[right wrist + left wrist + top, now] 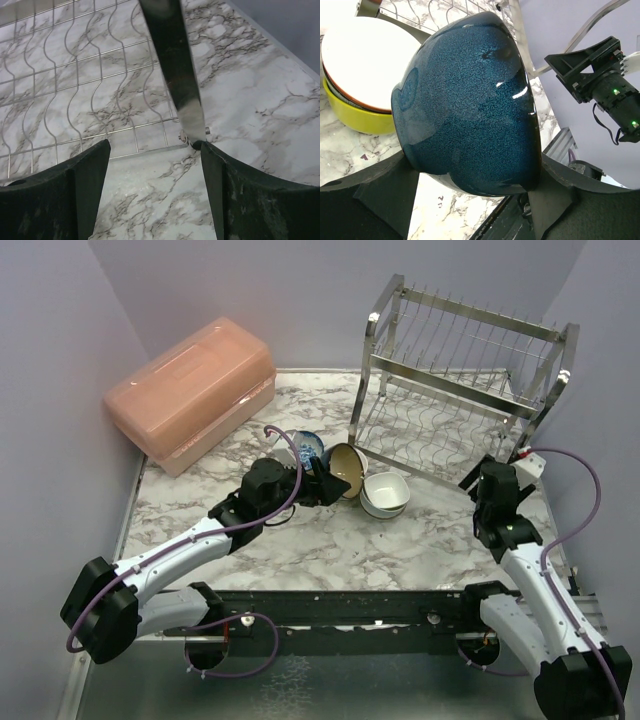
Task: Load the bowls into the dish rack
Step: Adjust the dish rack at the center of the board.
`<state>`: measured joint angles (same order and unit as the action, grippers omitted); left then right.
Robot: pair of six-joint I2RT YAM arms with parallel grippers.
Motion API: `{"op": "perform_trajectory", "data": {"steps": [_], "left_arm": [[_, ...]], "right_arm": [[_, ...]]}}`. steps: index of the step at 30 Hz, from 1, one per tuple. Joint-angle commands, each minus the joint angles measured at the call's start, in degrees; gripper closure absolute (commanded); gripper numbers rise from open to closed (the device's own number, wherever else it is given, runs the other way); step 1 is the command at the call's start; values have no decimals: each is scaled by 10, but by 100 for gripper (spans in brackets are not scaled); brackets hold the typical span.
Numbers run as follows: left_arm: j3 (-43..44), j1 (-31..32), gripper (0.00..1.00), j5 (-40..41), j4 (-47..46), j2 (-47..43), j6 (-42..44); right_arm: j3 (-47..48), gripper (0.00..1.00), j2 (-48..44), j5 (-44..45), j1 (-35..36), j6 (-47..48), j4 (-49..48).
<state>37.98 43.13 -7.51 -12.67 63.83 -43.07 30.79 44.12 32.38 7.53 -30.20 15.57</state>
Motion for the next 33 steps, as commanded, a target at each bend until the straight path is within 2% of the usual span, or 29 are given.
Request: {"op": "perform_trajectory", "data": {"steps": [1, 7, 8, 16, 19, 26, 33], "left_arm": [[19, 0, 100, -9, -66, -5, 1], [20, 1, 100, -10, -67, -1, 4], [20, 1, 100, -10, -67, 0, 4], [19, 0, 100, -11, -68, -3, 5], [18, 0, 100, -8, -68, -3, 8], [19, 1, 100, -6, -68, -3, 14], [21, 1, 100, -6, -68, 2, 17]], "right_arm": [[-2, 23, 12, 101, 0, -31, -18], [-23, 22, 37, 157, 0, -25, -72], [-29, 19, 45, 163, 0, -26, -85], [-33, 20, 101, 166, -12, -23, -164], [-30, 24, 100, 135, -12, -18, -187], [-43, 36, 80, 98, -12, -37, -175], [-55, 58, 50, 60, -12, -42, -157]]}}
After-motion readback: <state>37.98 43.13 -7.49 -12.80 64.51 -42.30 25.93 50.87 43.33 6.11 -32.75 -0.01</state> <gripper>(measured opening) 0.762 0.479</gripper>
